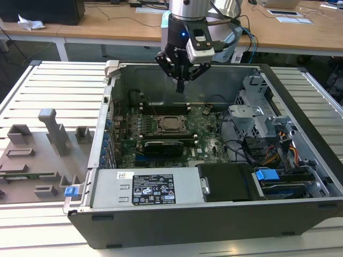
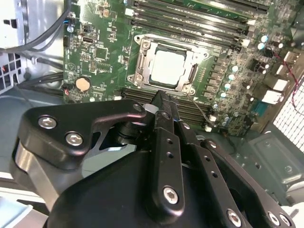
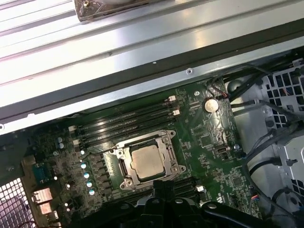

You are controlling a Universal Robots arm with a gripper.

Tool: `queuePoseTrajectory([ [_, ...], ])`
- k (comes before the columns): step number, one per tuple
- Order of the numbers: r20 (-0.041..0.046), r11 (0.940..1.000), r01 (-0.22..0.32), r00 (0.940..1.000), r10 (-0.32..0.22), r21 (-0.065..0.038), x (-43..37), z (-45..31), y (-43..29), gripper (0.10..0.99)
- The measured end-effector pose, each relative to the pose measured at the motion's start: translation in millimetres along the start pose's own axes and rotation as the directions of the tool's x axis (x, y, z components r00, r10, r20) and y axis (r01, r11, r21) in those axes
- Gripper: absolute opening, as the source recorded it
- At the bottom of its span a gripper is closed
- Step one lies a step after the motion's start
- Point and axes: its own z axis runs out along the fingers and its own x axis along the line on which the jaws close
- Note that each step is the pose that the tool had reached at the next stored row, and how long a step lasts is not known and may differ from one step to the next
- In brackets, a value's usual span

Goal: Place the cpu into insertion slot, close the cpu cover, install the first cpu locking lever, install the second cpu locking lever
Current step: 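Install the first cpu locking lever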

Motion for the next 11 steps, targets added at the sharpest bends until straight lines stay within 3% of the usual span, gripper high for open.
queuePoseTrajectory([
  [11, 0.0019, 0.9916, 0.129, 0.9916, -0.129, -0.002, 0.0, 0.0, 0.0, 0.106],
])
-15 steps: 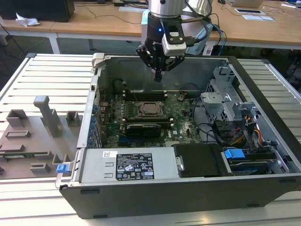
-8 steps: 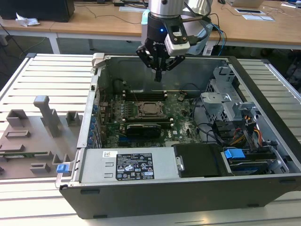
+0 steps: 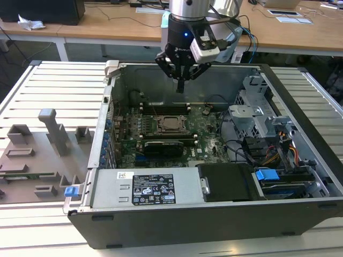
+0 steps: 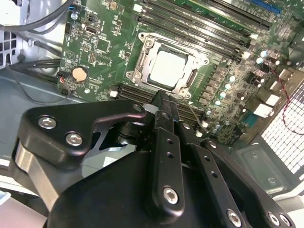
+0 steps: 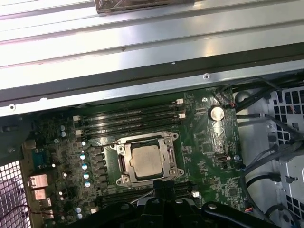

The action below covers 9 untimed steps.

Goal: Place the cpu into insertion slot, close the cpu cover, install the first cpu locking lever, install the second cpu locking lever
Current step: 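Install the first cpu locking lever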

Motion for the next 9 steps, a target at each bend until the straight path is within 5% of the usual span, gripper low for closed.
queuePoseTrajectory([
  [9, 0.0016, 0.9943, 0.107, 0.9943, -0.107, -0.002, 0.0, 0.0, 0.0, 0.106],
])
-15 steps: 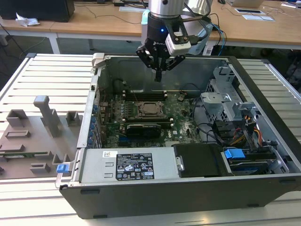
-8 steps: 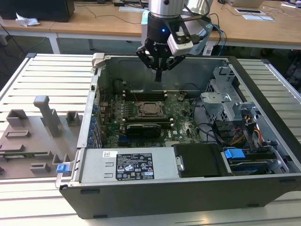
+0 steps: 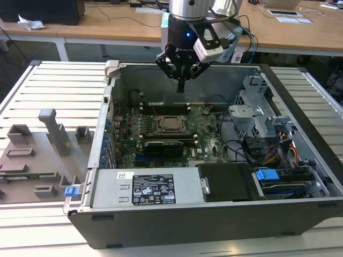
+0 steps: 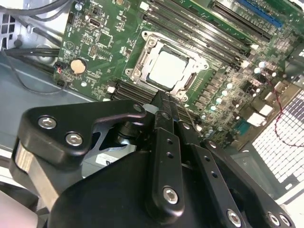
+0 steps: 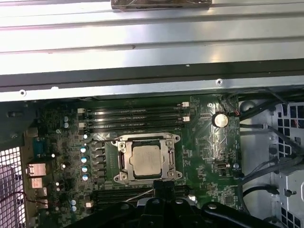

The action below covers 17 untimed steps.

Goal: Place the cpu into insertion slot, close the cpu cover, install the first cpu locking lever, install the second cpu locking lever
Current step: 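Install the first cpu locking lever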

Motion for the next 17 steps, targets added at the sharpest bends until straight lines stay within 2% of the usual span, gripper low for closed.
queuePoseTrajectory([
  [4, 0.0005, 0.9992, 0.04, 0.9992, -0.04, -0.001, 0.0, 0.0, 0.0, 0.106],
  [8, 0.0014, 0.9954, 0.096, 0.9954, -0.096, -0.002, 0.0, 0.0, 0.0, 0.106],
  [13, 0.0015, 0.9952, 0.098, 0.9952, -0.098, -0.002, 0.4, 0.0, 0.0, 0.106],
  [17, 0.0014, 0.9951, 0.099, 0.9951, -0.099, -0.002, 7.4, -0.1, -0.3, 0.106],
])
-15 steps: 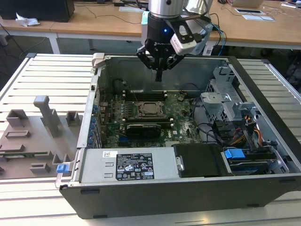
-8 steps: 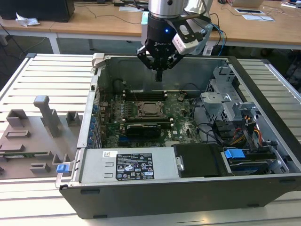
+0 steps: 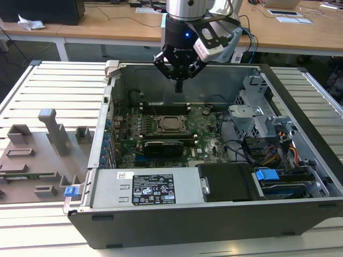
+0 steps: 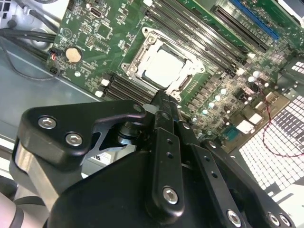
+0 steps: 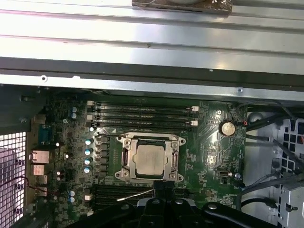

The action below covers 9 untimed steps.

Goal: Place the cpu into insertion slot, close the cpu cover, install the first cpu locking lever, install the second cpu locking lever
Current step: 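Install the first cpu locking lever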

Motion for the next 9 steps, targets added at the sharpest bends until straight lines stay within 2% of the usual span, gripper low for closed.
queuePoseTrajectory([
  [9, 0.0001, 1.0, 0.0, 1.0, 0.0, 0.0, 14.5, -0.3, 0.7, 0.106],
])
